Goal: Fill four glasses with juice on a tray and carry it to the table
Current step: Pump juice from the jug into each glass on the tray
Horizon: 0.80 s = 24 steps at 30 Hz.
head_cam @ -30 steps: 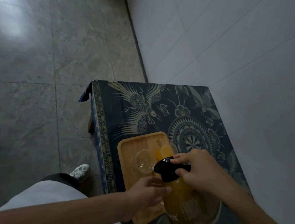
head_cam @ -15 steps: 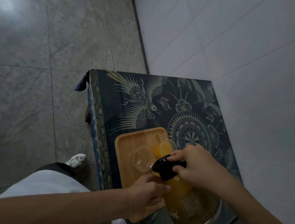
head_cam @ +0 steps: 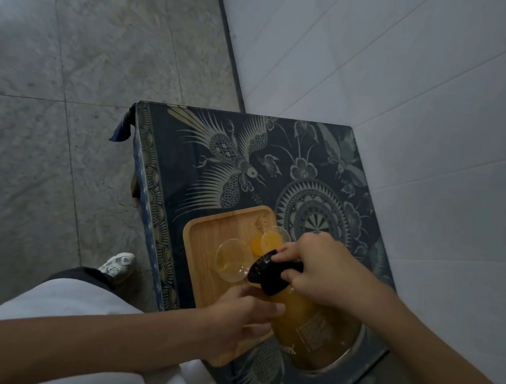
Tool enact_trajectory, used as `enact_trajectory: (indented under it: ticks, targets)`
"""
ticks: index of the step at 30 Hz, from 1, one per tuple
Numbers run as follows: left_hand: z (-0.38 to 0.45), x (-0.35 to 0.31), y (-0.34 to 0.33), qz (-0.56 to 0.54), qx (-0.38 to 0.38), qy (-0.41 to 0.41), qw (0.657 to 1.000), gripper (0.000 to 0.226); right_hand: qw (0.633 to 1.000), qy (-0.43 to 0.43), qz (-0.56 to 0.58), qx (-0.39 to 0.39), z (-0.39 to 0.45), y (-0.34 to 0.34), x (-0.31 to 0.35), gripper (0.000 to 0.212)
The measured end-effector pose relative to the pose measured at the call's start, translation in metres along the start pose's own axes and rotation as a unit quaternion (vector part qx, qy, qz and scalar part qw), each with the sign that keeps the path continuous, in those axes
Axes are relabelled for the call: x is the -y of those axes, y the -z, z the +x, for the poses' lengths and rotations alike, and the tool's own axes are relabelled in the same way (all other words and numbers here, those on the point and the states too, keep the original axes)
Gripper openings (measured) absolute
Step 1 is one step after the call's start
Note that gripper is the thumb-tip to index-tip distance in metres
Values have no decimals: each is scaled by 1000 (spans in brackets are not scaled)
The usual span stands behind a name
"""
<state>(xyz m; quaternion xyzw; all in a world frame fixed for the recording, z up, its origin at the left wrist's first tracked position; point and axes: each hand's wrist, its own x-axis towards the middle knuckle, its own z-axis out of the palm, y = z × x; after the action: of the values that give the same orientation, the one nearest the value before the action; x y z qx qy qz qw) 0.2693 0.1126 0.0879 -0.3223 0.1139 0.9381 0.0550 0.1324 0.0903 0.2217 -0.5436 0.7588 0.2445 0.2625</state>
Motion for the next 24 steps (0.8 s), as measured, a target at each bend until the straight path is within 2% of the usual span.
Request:
enact_trajectory:
  ticks: [10, 20, 24]
  targets:
    - [-4, 3, 6, -40, 34, 9, 999, 52, 1000, 6, -3, 4, -1, 5, 7, 39]
    - [1, 9, 14, -89, 93, 37, 991, 61, 1000, 9, -14, 15, -1, 7, 11, 39]
    - [1, 6, 16, -79, 85, 33, 993, 55, 1000, 6, -14, 18, 1, 9, 12, 40]
